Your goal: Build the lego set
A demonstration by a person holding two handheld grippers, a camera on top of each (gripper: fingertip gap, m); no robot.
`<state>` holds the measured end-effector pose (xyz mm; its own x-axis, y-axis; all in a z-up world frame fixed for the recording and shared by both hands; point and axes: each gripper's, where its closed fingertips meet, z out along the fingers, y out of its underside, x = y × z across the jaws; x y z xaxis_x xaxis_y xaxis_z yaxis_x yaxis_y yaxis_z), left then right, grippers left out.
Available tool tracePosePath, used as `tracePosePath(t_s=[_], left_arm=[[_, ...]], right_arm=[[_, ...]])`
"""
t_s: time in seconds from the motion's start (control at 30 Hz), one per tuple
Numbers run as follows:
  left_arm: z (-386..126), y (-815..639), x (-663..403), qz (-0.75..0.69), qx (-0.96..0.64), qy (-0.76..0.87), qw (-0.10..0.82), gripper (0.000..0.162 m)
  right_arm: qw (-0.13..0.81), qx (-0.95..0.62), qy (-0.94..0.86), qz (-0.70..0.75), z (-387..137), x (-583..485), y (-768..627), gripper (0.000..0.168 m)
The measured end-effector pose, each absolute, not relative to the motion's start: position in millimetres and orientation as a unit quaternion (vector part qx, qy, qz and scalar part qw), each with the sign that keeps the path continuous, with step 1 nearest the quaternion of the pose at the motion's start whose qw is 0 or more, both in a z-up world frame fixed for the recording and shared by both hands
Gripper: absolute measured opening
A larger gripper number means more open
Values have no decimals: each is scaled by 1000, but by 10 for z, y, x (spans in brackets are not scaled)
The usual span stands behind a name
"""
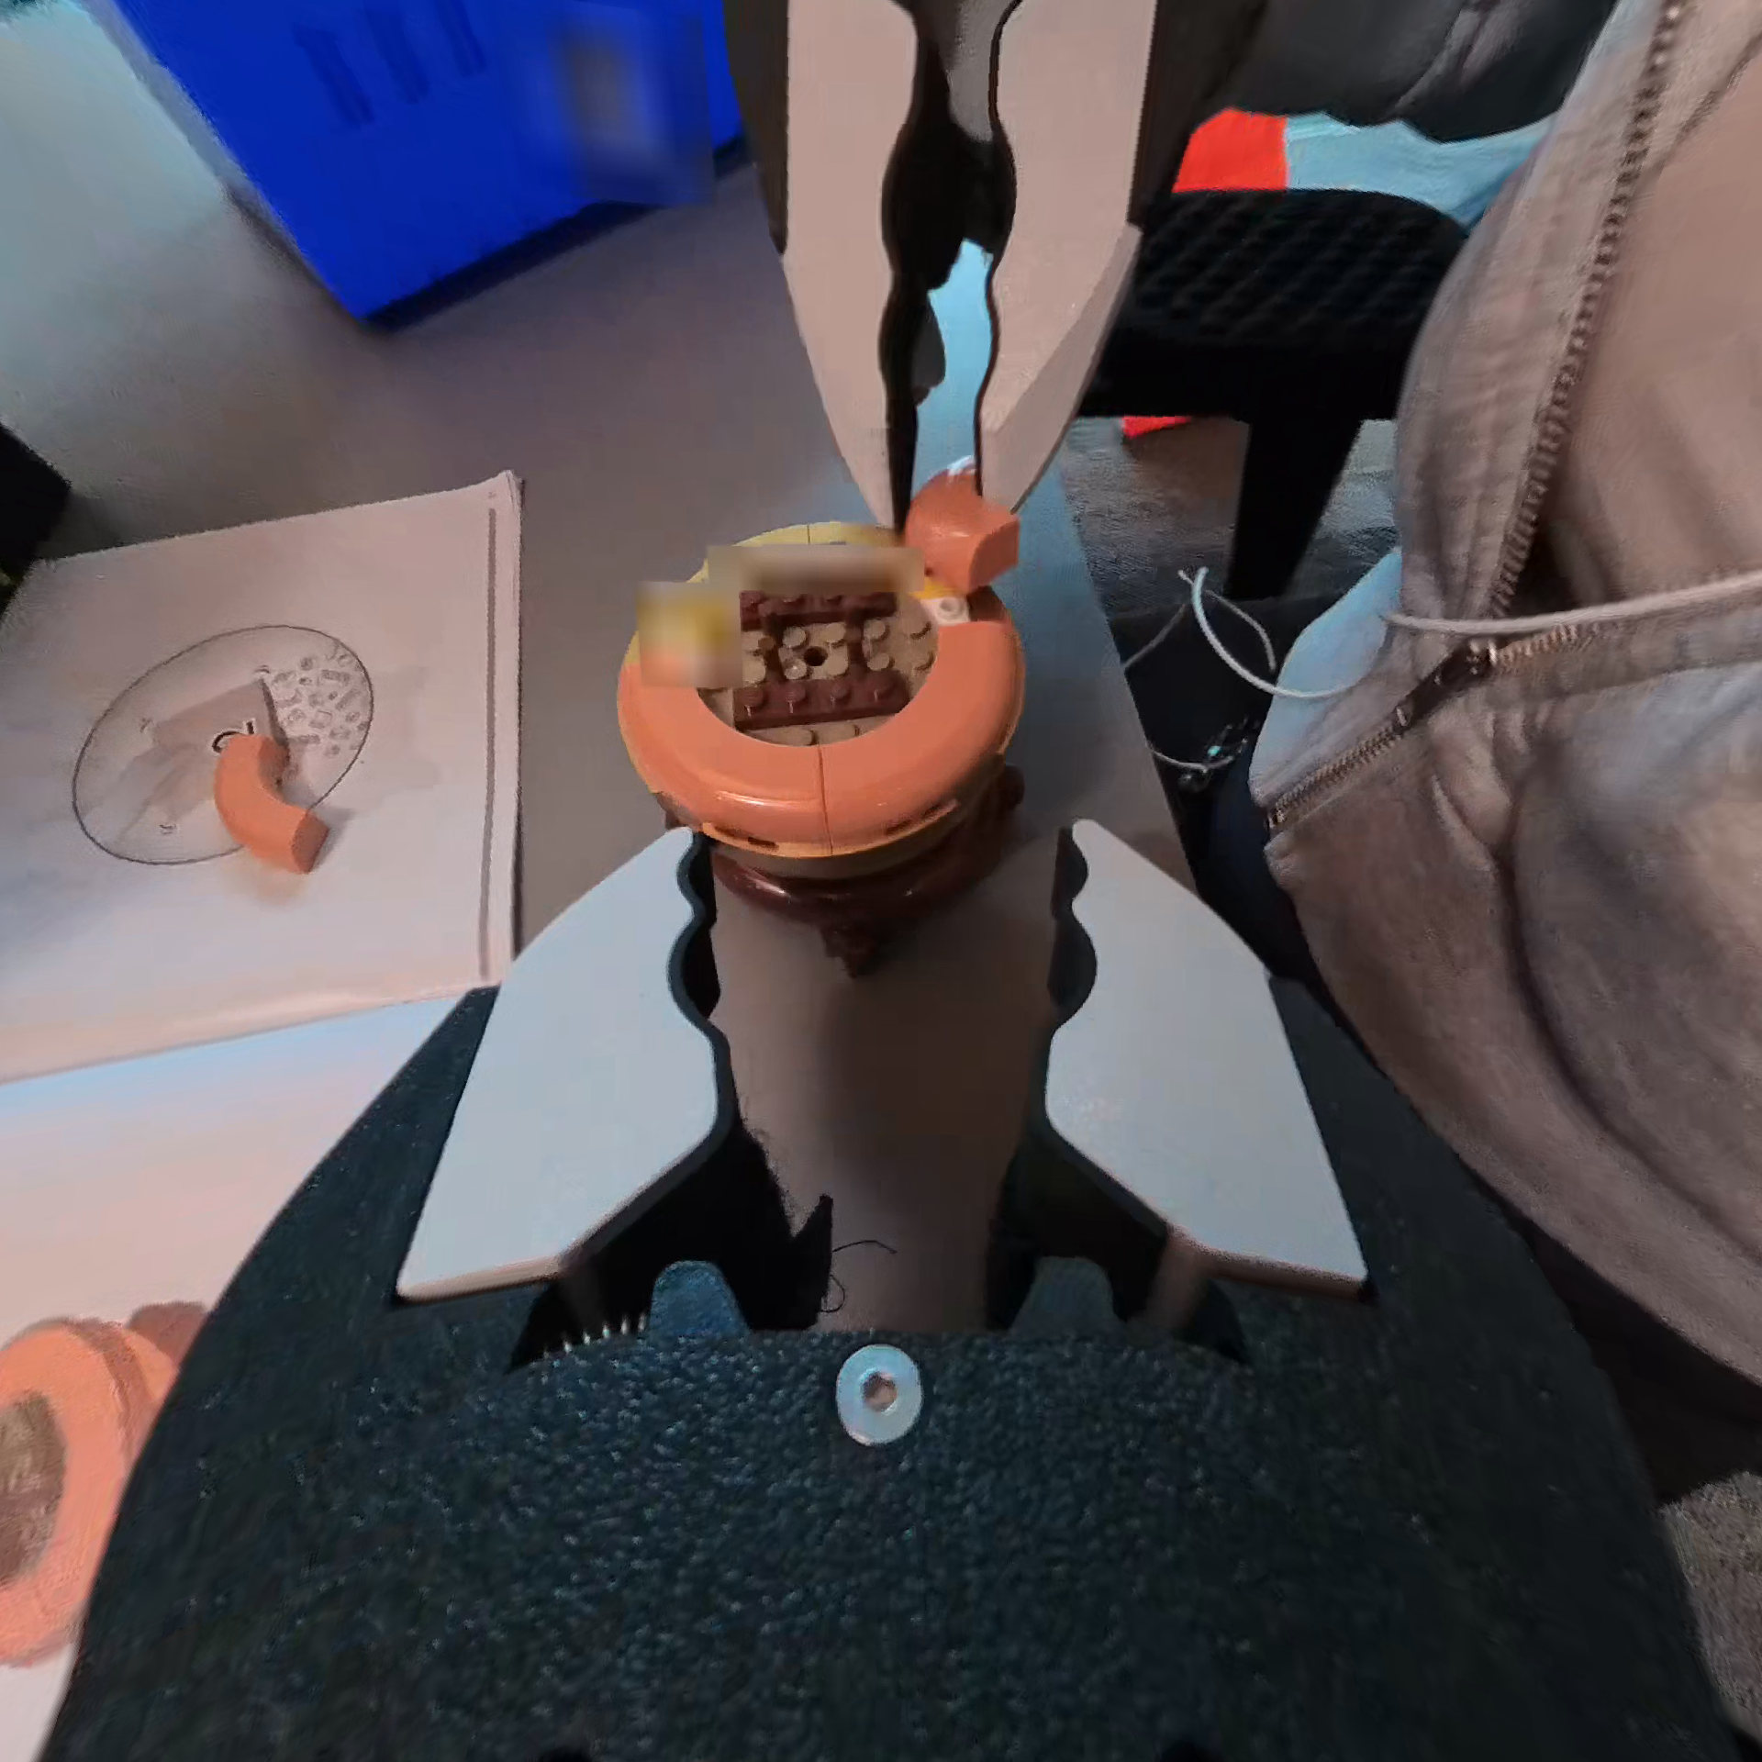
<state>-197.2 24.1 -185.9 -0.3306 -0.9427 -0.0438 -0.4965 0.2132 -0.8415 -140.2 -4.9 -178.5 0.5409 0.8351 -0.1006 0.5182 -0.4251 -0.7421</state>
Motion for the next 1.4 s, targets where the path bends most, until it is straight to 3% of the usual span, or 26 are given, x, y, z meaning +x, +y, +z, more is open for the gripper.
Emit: tracePosePath(t_s=[0.37, 0.47, 0.57, 0.97, 1.13, 1.4], left_arm=[[-1807, -6, -1861, -403, -570, 642, 318, 71], [-1655, 278, -1927, -396, -589, 604, 361, 63], [-1415, 655, -1941, -407, -619, 536, 405, 38], [-1689, 811, -1525, -414, -645, 565, 306, 7], [-1578, 789, -1484, -483, -633, 542, 267, 8], [-1616, 716, -1453, -480, -626, 563, 247, 8]], right_arm=[[327, -813, -448, 174, -1716, -995, 243, 15], [343, -806, -469, 115, -1556, -975, 372, 15], [349, -760, -546, 50, -1499, -1132, 551, 15], [235, -765, -597, 61, -1706, -1355, 717, 15], [224, -768, -597, 64, -1725, -1372, 718, 15], [197, -758, -618, 61, -1711, -1390, 700, 16]])
